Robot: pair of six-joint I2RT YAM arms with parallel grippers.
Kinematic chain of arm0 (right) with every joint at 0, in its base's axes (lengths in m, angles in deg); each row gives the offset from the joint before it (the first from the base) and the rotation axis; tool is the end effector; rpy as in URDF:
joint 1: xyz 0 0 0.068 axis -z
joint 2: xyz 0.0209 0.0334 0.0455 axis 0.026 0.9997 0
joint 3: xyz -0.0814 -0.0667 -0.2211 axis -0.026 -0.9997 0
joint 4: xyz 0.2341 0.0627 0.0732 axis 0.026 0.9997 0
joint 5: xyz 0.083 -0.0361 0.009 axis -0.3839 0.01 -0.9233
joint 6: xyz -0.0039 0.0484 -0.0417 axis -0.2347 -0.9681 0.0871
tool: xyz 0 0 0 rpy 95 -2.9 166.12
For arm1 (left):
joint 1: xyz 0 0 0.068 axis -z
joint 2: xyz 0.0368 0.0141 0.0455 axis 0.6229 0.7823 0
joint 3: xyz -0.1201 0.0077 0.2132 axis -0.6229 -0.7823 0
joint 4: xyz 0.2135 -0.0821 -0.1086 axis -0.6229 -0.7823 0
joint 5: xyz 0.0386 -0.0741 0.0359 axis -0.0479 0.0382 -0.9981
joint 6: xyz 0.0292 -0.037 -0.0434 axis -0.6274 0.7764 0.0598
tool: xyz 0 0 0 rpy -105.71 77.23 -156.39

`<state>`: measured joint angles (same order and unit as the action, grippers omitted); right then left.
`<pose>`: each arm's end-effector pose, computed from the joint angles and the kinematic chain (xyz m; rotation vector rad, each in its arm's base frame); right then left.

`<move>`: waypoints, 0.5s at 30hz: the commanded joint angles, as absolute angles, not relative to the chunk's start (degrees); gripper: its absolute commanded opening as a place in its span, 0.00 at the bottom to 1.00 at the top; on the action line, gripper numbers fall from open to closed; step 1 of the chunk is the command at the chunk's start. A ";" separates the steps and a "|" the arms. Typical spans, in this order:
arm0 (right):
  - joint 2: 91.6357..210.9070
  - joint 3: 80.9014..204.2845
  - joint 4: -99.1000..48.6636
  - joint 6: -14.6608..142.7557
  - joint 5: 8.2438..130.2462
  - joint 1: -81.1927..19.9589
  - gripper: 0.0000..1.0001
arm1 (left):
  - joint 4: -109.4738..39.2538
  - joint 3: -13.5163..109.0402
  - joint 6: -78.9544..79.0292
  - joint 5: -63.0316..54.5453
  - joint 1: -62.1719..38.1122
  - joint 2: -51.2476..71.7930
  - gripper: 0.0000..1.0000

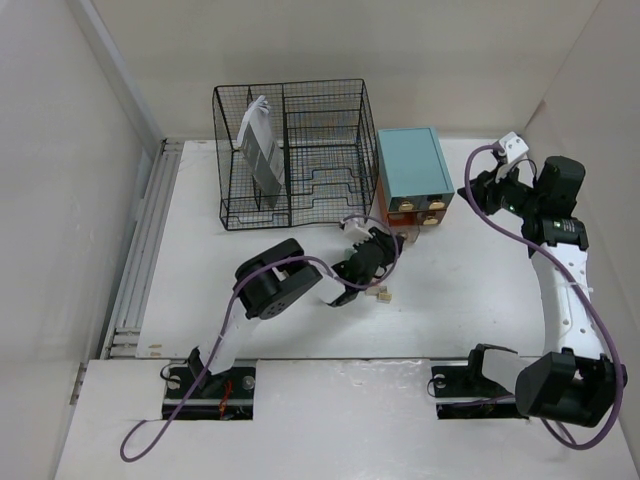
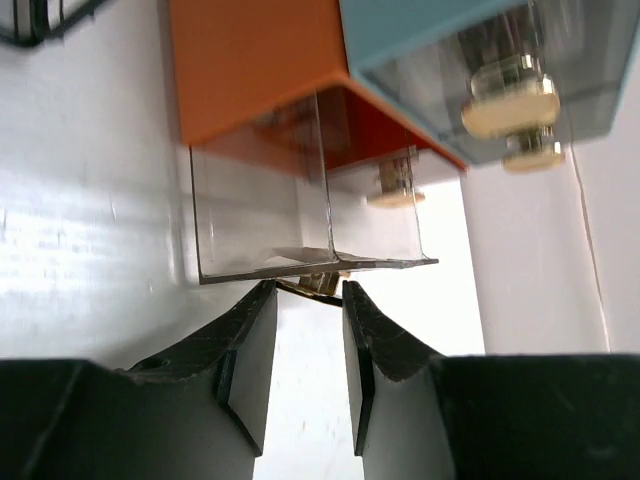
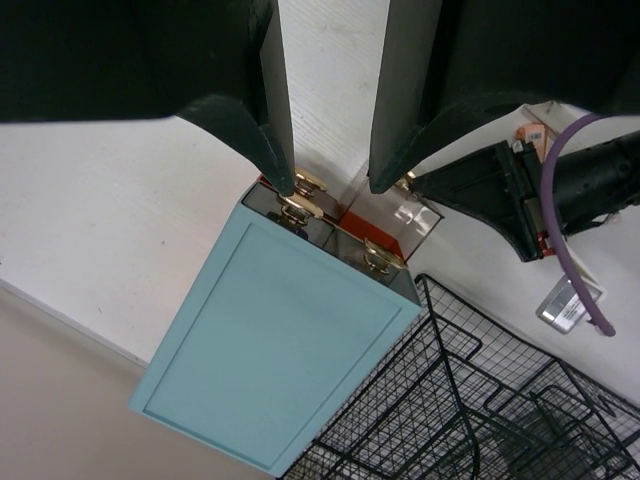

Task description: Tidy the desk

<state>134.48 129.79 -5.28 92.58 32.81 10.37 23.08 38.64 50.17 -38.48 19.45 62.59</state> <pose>0.2589 -0.0192 0.3382 -0.6415 1.7429 0.3453 0.2504 -0.3593 0.1024 -0.4302 1.7348 -1.1974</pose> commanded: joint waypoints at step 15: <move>133.65 129.27 -4.90 93.36 27.85 12.57 0.41 | 21.67 33.61 43.65 -35.80 22.29 54.14 0.76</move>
<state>134.48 129.79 -4.65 92.58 30.49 11.94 21.61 35.12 46.39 -36.47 22.09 59.02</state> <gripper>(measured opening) 0.414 0.751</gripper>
